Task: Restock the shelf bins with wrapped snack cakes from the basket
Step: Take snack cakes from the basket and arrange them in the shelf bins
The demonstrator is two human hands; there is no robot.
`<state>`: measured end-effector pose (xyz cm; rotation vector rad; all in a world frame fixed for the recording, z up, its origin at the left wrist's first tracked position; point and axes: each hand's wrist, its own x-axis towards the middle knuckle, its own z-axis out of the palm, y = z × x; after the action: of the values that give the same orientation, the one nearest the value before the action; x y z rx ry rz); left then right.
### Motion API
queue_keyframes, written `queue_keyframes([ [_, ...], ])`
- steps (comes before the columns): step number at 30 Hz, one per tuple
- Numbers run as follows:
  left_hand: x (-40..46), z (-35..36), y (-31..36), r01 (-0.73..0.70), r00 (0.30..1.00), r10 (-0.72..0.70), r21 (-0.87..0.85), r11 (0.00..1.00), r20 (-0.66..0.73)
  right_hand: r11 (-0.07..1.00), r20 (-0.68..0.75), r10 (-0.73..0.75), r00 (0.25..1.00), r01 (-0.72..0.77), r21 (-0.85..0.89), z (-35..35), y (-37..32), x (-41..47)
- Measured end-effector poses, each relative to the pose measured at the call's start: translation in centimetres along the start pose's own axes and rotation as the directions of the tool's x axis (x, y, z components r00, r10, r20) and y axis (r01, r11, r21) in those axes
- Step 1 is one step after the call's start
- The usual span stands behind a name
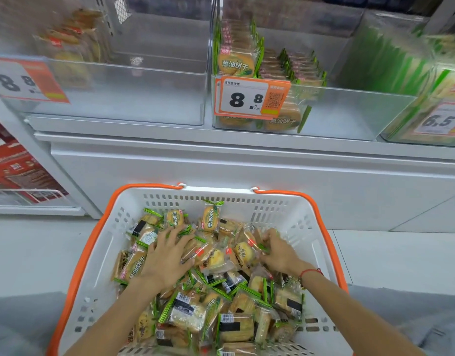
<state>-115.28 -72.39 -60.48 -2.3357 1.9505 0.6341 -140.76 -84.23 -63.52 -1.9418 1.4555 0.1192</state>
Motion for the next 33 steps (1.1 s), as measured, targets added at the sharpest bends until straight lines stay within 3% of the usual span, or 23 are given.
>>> queue_keyframes([
  [4, 0.0, 0.1, -0.1, 0.009, 0.999, -0.009, 0.008, 1.000, 0.035, 0.995, -0.119, -0.061, 0.991, 0.051, -0.091, -0.5, -0.4, -0.8],
  [7, 0.3, -0.9, 0.1, 0.040, 0.999, -0.039, -0.017, 0.999, 0.038, 0.994, -0.026, -0.103, 0.994, 0.102, -0.050, -2.0, -1.4, -1.0],
  [9, 0.4, -1.8, 0.9, 0.059, 0.997, -0.062, -0.058, 0.997, -0.050, 0.986, 0.017, -0.145, 0.989, 0.146, -0.080, -3.8, -2.5, -0.9],
  [12, 0.4, -3.4, 3.0, 0.056, 0.988, -0.092, -0.267, 0.962, -0.123, 0.976, -0.053, -0.192, 0.980, 0.185, -0.117, -6.8, -4.5, -1.3],
  [14, 0.1, -5.0, 4.7, 0.077, 0.996, -0.089, -0.583, 0.809, 0.007, 0.958, -0.097, -0.278, 0.956, 0.267, -0.105, -8.5, -5.7, -2.2],
  [15, -0.2, -5.8, 5.4, 0.134, 0.990, -0.064, -0.738, 0.661, 0.122, 0.940, -0.123, -0.338, 0.933, 0.331, -0.080, -9.2, -6.3, -2.8],
  [18, -0.9, -7.5, 6.7, 0.324, 0.928, 0.099, -0.911, 0.256, 0.358, 0.855, -0.189, -0.502, 0.844, 0.517, 0.038, -10.7, -8.3, -4.9],
  [20, -1.3, -8.1, 7.3, 0.334, 0.923, 0.169, -0.937, 0.102, 0.347, 0.780, -0.220, -0.586, 0.780, 0.616, 0.108, -11.4, -9.3, -6.4],
  [23, -1.6, -9.4, 7.8, 0.236, 0.965, 0.130, -0.971, -0.036, 0.229, 0.743, -0.227, -0.625, 0.747, 0.658, 0.120, -12.5, -9.8, -7.6],
  [26, -2.0, -10.4, 8.1, 0.069, 0.996, 0.059, -0.996, 0.054, 0.072, 0.812, -0.175, -0.527, 0.832, 0.553, 0.186, -13.5, -9.9, -7.8],
  [29, -2.5, -11.5, 8.4, -0.051, 0.999, 0.022, -0.985, 0.165, -0.048, 0.825, -0.100, -0.340, 0.935, 0.348, 0.446, -14.3, -10.8, -8.2],
  [33, -2.7, -11.9, 9.2, -0.134, 0.991, 0.051, -0.963, 0.232, -0.126, 0.852, -0.103, -0.290, 0.951, 0.306, 0.425, -14.7, -11.6, -8.5],
])
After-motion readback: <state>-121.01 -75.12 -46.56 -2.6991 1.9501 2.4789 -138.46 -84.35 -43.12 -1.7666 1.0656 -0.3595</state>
